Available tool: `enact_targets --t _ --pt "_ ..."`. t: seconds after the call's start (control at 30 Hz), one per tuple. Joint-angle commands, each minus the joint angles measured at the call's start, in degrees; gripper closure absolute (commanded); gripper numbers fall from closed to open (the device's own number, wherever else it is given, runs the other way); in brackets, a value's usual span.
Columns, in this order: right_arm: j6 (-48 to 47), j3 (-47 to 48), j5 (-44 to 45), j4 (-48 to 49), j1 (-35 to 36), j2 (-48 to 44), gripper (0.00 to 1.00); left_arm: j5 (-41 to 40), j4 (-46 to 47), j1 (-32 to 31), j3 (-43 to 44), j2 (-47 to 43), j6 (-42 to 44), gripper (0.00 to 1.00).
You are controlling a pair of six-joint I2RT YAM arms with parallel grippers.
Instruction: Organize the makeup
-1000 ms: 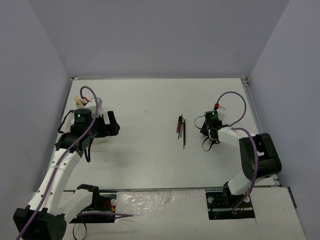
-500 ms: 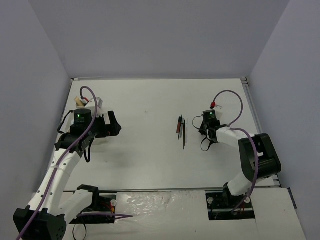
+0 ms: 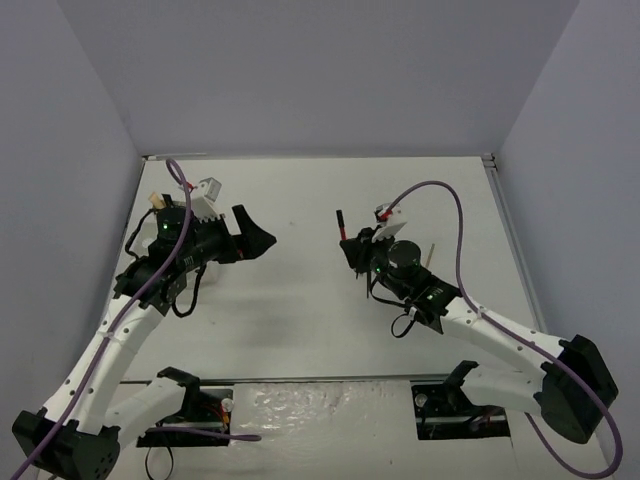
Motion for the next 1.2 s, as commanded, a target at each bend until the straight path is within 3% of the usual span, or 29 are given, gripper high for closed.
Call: enact_targets --t 0.0,0.23,0.43,0.83,0.9,0.97,1.13,1.17 --pt "-3.95 0.56 -0.65 12.2 7.41 0.05 1.0 -1.56 9.72 -4.83 3.25 0.66 -7.35 0.03" --pt "-3.42 1.97 -1.7 17.1 11.0 2.21 1.0 -11.18 10.57 -14.32 4.71 3.02 -6.18 0.05" --pt "-3.26 2.43 -2.15 17.71 12.45 3.01 1.0 -17.31 11.71 -19.12 4.49 4.59 -4.67 0.15" --pt "-2.53 2.03 -2.24 19.14 13.44 3.27 1.0 -23.33 12.64 -24.96 5.98 8.23 -2.7 0.65" --pt "-2.52 1.89 -2.06 19.23 13.44 3.18 1.0 -23.47 13.04 -25.42 5.89 8.27 -2.25 0.86" --pt "-2.28 1.65 -2.06 19.31 13.44 2.93 0.98 -23.47 13.45 -25.82 5.81 8.27 -2.01 0.96" --pt "-2.19 2.05 -1.88 18.57 13.44 3.25 0.84 -24.58 13.73 -26.53 5.72 8.19 -0.72 1.0" --pt "-2.18 2.21 -1.8 18.35 13.44 3.23 0.73 -24.78 13.6 -26.55 5.72 8.05 -0.37 1.0"
